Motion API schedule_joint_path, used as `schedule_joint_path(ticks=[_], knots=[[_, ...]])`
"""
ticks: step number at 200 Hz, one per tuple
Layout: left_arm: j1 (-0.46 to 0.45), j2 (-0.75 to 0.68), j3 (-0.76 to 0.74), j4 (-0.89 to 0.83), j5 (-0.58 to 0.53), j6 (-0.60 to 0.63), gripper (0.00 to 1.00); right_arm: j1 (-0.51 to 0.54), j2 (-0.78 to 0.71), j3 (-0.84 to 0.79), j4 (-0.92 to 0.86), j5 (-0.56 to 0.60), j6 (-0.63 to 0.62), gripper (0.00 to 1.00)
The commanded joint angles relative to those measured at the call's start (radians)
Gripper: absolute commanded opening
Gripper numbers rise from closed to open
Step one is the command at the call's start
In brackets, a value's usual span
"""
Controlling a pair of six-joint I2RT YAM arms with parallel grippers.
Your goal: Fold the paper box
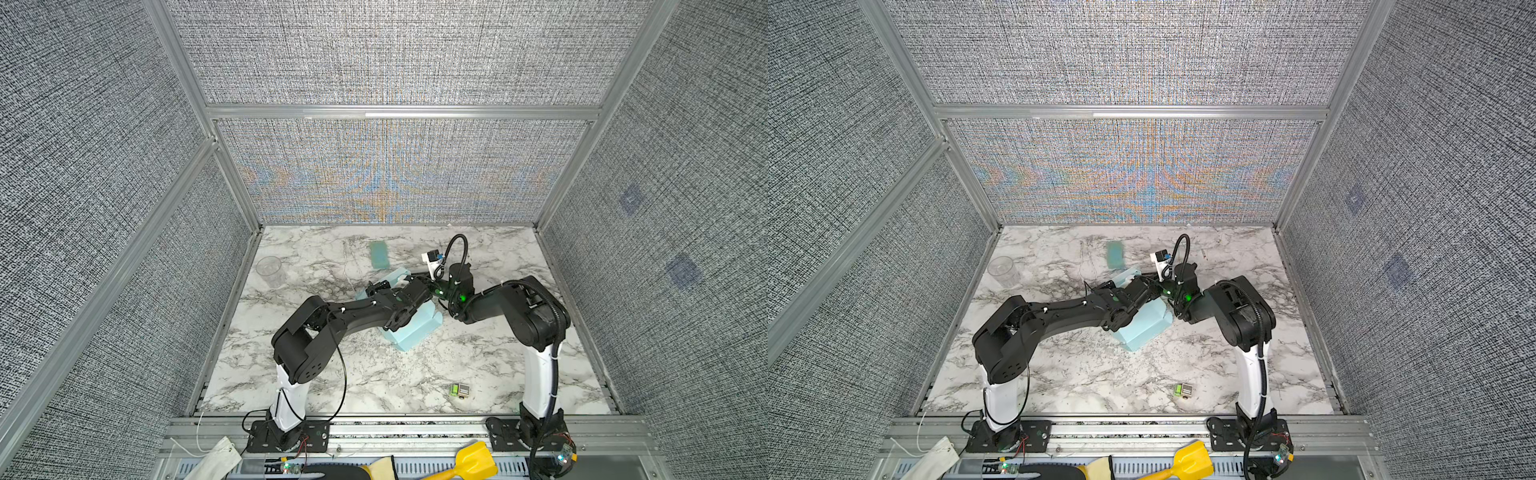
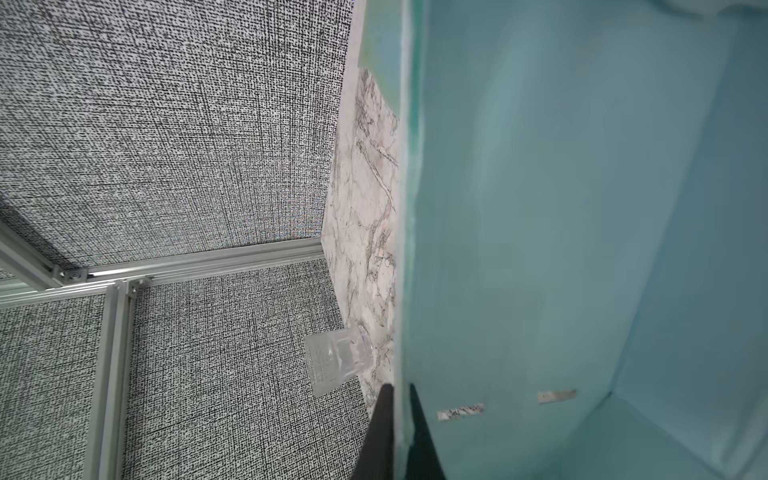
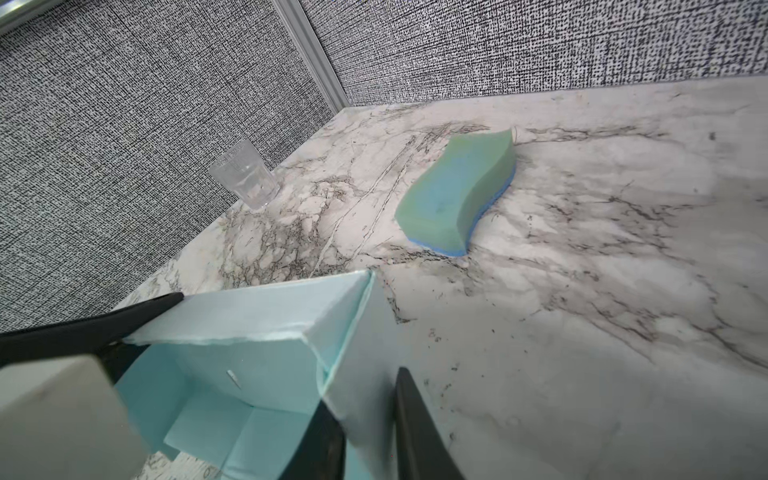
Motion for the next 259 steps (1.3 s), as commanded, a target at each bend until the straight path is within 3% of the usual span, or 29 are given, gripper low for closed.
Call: schedule_joint_path(ticks=[1, 32, 124, 172, 259], knots=[[-0.001, -0.010, 0.022, -0.018, 0.078, -0.042, 0.00, 0.009, -0.021, -0.008, 0.015, 0.020, -0.012, 0.15], [0.000, 0.000, 0.048, -0.056, 0.114, -0.077, 0.02, 0.012, -0.051, -0.009, -0.020, 0.062, -0.006, 0.03], [0.013, -0.052, 0.260, -0.175, 0.373, -0.279, 0.53, 0.030, -0.221, -0.057, -0.272, 0.198, -0.047, 0.00], [0.071, -0.212, 0.267, -0.150, 0.551, -0.458, 0.60, 0.050, -0.324, -0.098, -0.389, 0.307, -0.080, 0.00], [0.221, -0.539, -0.050, -0.101, 0.685, -0.693, 0.58, 0.075, -0.443, -0.072, -0.677, 0.528, -0.091, 0.00]])
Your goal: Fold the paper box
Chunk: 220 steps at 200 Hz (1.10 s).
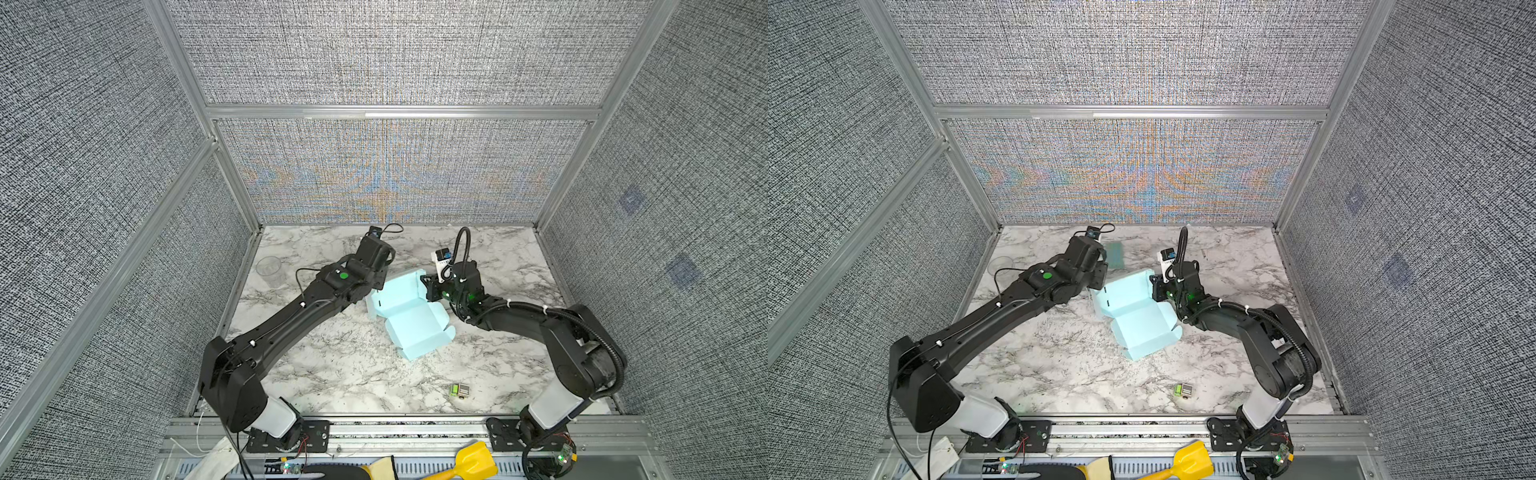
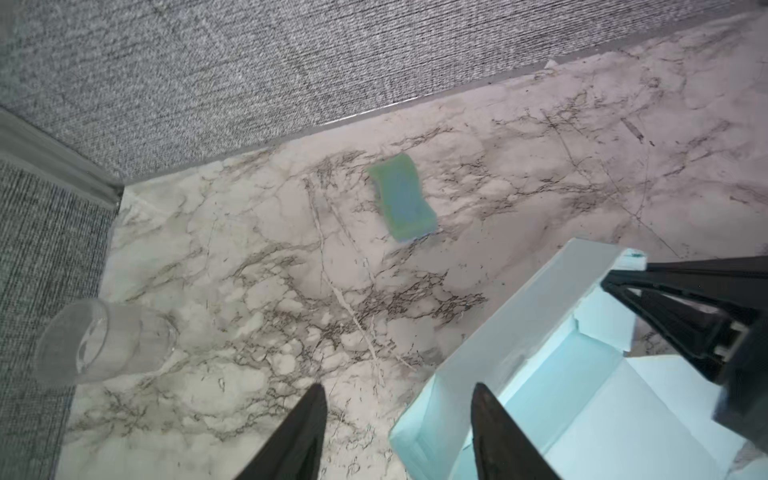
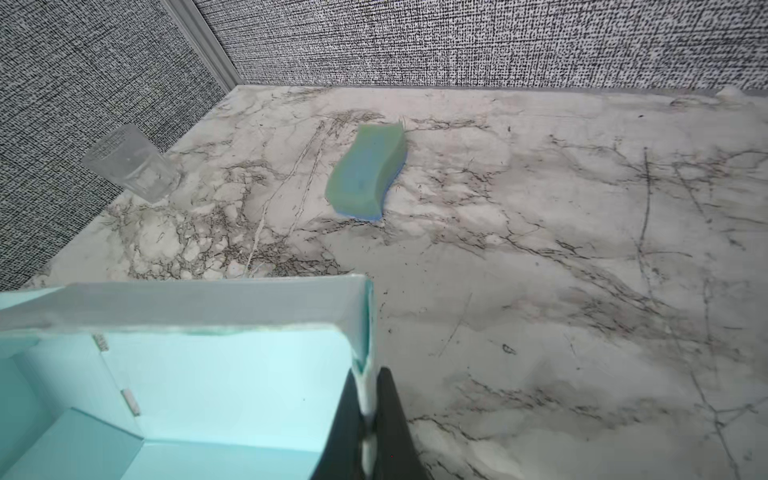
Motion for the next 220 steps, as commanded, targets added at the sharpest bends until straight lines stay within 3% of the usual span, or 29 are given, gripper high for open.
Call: schedule_joint_path(ticks=[1, 73, 145, 220], knots=[[0.032, -0.057, -0.076, 0.011, 0.074, -0.102, 0.58, 0.003, -0.022, 0.022, -0.130, 0.107, 0.003, 0.00], [0.096, -0.089, -0.246, 0.008, 0.137, -0.208, 0.56, 0.008, -0.065, 0.069, -0.341, 0.197, 0.004, 0.00], [0.102, -0.040, -0.323, 0.108, 0.275, -0.185, 0.56, 0.007, -0.098, 0.117, -0.367, 0.132, 0.024, 0.00], [0.173, -0.038, -0.402, 0.233, 0.379, -0.159, 0.56, 0.007, -0.121, 0.134, -0.379, 0.047, 0.043, 0.00]])
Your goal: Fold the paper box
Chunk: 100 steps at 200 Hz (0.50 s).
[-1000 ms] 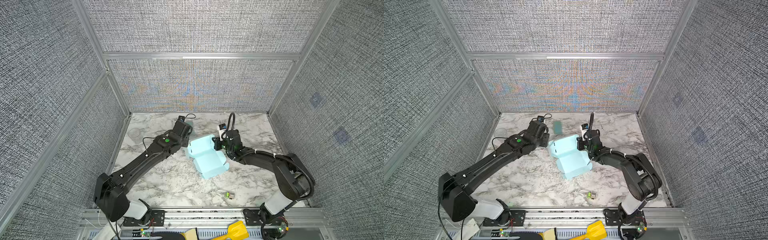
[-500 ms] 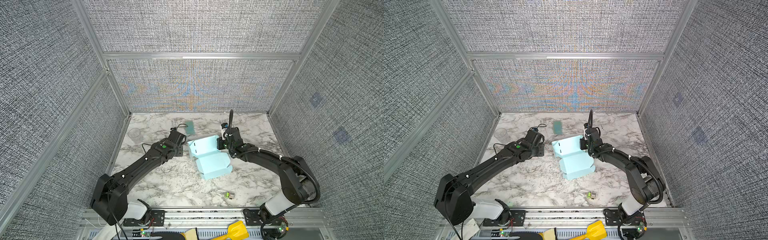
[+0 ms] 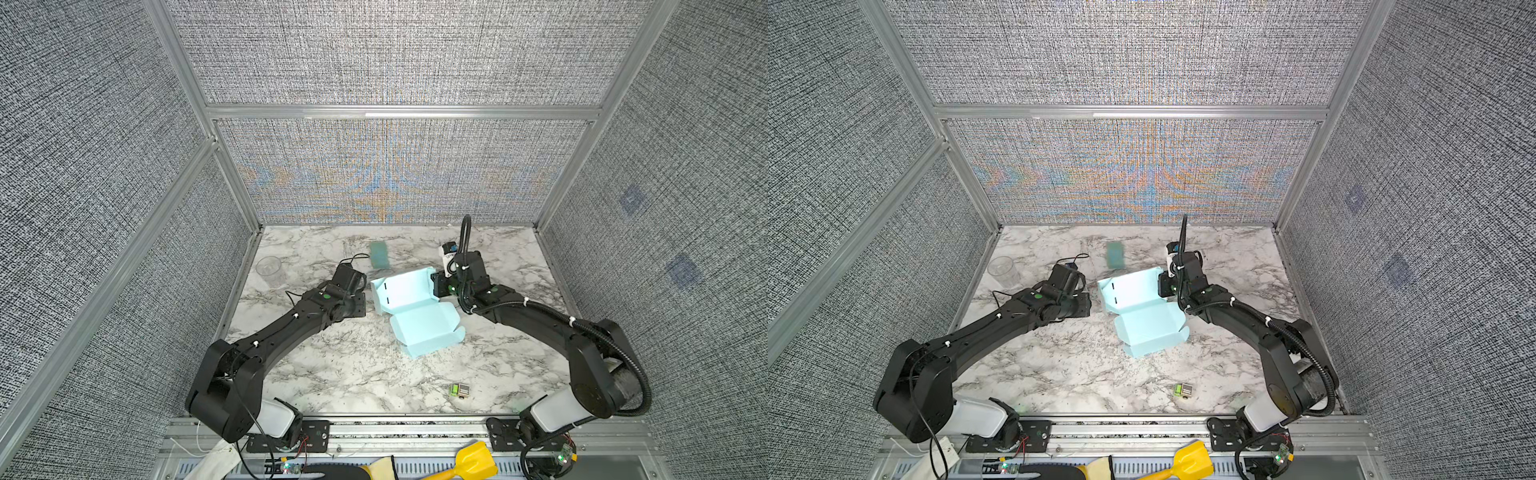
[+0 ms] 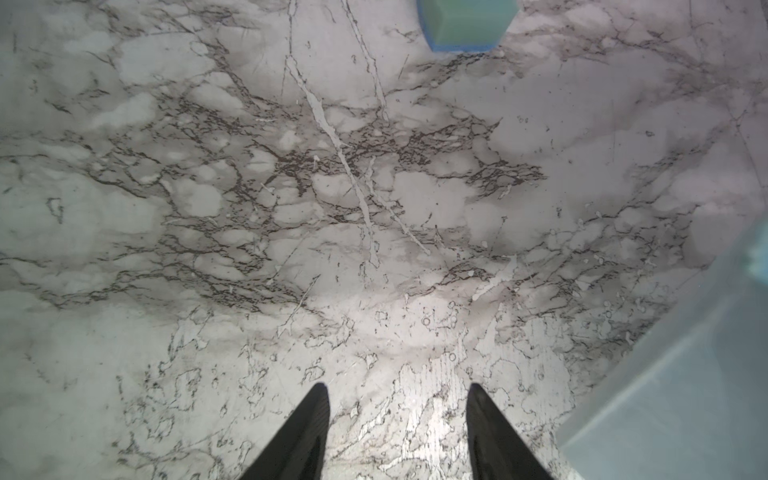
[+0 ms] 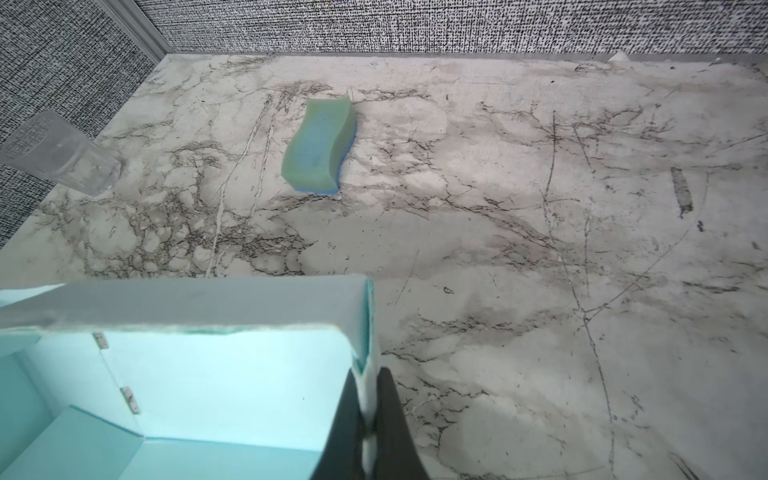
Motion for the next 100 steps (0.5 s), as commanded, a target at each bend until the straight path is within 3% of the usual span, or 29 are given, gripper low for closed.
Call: schedule_joint_path(ticks=[1, 100], knots=[[0.008, -0.001, -0.017, 0.084, 0.066, 0.027, 0.56, 0.000, -0.003, 0.013, 0.001, -0.043, 0.024, 0.00], [0.011, -0.042, -0.052, 0.270, 0.277, 0.062, 0.55, 0.000, 0.048, 0.045, -0.016, -0.081, 0.049, 0.00]])
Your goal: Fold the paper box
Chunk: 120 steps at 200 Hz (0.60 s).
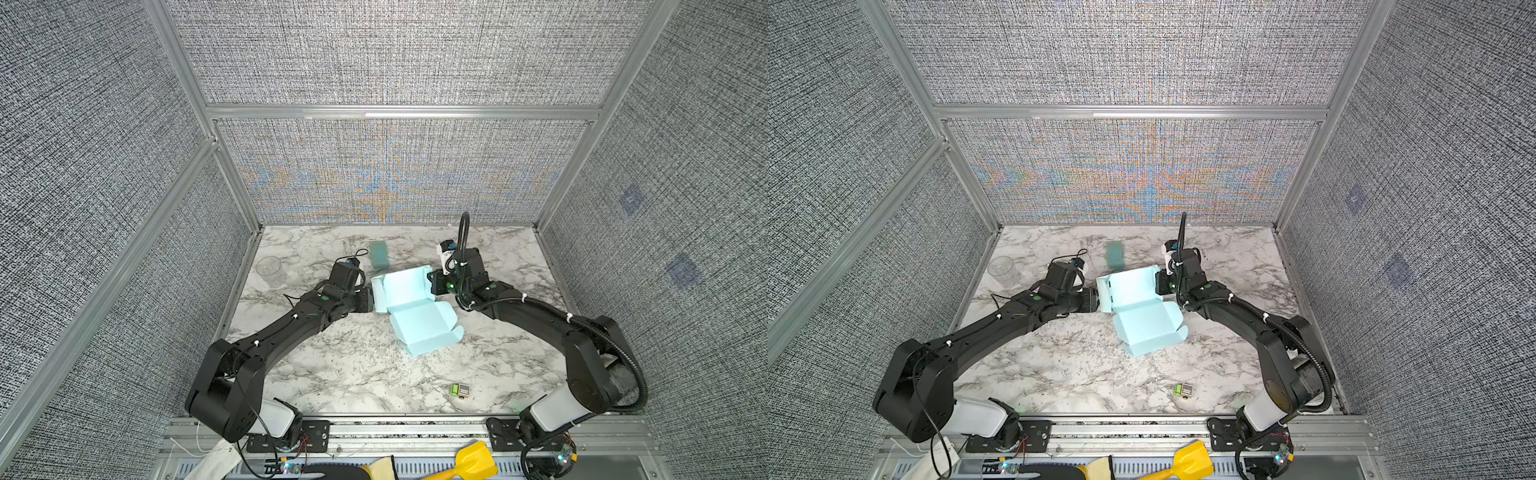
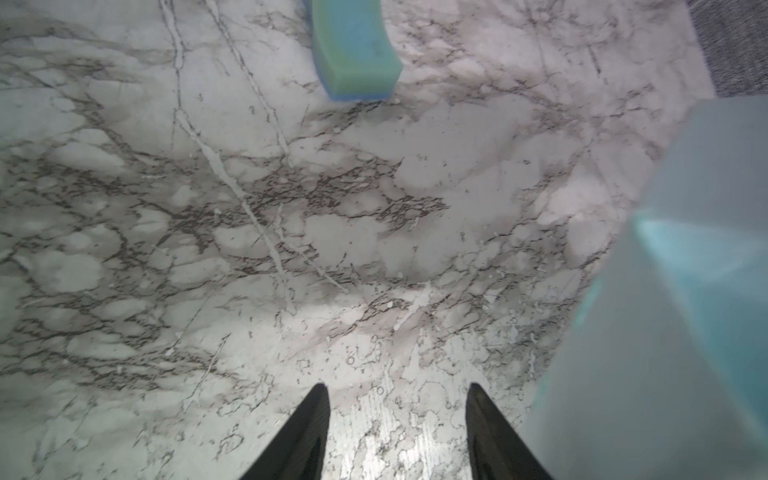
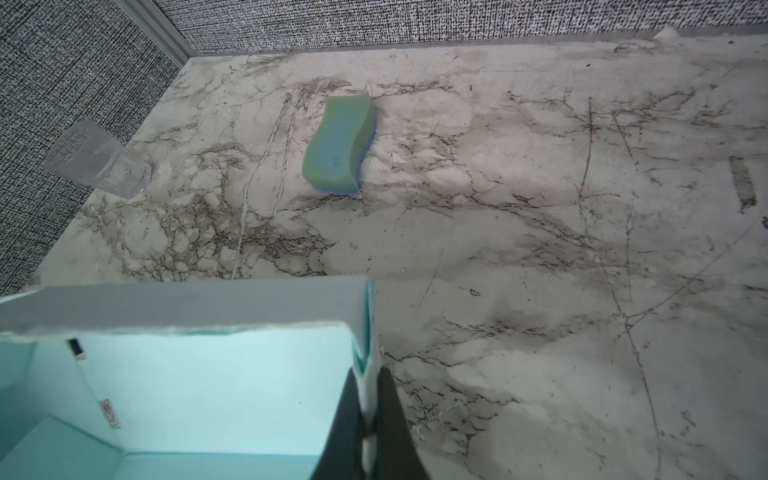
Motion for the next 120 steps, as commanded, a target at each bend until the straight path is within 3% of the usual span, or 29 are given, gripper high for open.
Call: schedule_joint_path(ticks=[1, 120], knots=[[0.000, -0.027, -0.018, 0.074, 0.070, 0.014, 0.55, 0.002, 0.013, 0.009, 0.004, -0.013, 0.017, 0.00], [0.000, -0.080, -0.081, 0.135, 0.156, 0.020, 0.53, 0.002, 0.066, 0.034, 0.014, -0.018, 0.036, 0.00]])
